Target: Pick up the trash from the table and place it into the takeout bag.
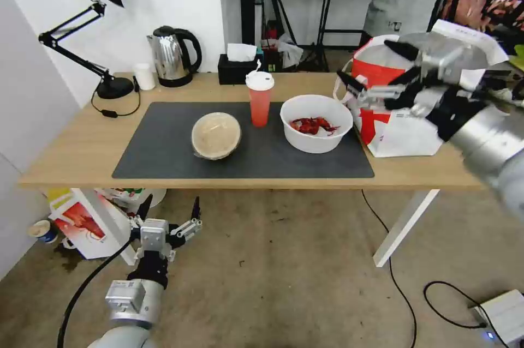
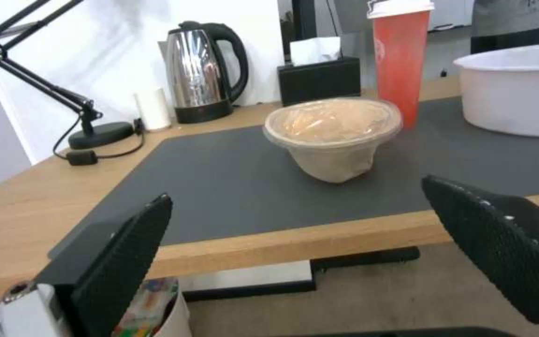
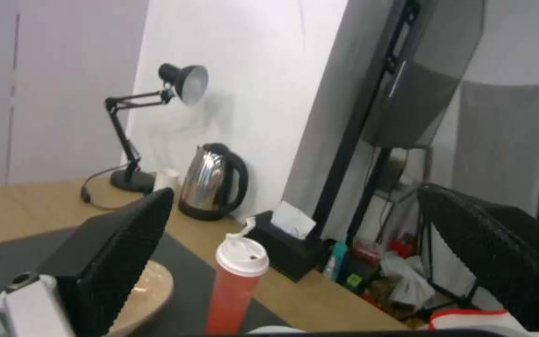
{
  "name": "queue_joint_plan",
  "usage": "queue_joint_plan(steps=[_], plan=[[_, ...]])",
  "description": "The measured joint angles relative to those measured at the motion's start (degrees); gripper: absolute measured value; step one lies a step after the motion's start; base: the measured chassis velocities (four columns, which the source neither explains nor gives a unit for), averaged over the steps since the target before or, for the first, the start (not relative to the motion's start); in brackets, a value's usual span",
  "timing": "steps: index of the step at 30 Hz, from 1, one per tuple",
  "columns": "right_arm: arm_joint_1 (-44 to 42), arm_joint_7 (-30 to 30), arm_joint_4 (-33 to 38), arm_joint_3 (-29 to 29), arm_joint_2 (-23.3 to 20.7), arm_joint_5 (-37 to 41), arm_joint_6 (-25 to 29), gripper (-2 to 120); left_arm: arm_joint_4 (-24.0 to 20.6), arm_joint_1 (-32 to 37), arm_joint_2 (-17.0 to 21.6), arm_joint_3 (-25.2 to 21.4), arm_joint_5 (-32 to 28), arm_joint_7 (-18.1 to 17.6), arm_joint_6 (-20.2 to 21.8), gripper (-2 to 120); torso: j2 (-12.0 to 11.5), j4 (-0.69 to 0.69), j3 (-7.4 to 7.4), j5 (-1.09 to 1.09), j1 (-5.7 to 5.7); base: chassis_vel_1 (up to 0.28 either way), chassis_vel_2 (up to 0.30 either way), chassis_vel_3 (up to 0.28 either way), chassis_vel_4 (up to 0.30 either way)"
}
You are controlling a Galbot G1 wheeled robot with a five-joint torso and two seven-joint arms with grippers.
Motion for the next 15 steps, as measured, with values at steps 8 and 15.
queue_joint_plan(steps=[8, 15], plan=[[2.3, -8.8, -6.4, -1.7, -3.9, 2.3, -1.0, 100, 0.0, 0.0, 0.0, 0.0, 0.0, 0.0, 0.0, 100, 0.0, -0.01, 0.0, 0.02, 0.0, 0.0, 0.0, 0.0, 0.0], [2.0, -18.6, -9.1, -3.4, -6.7, 1.5, -0.8, 100, 0.0, 0.0, 0.0, 0.0, 0.0, 0.0, 0.0, 100, 0.0, -0.01, -0.01, 0.0, 0.0, 0.0, 0.0, 0.0, 0.0]])
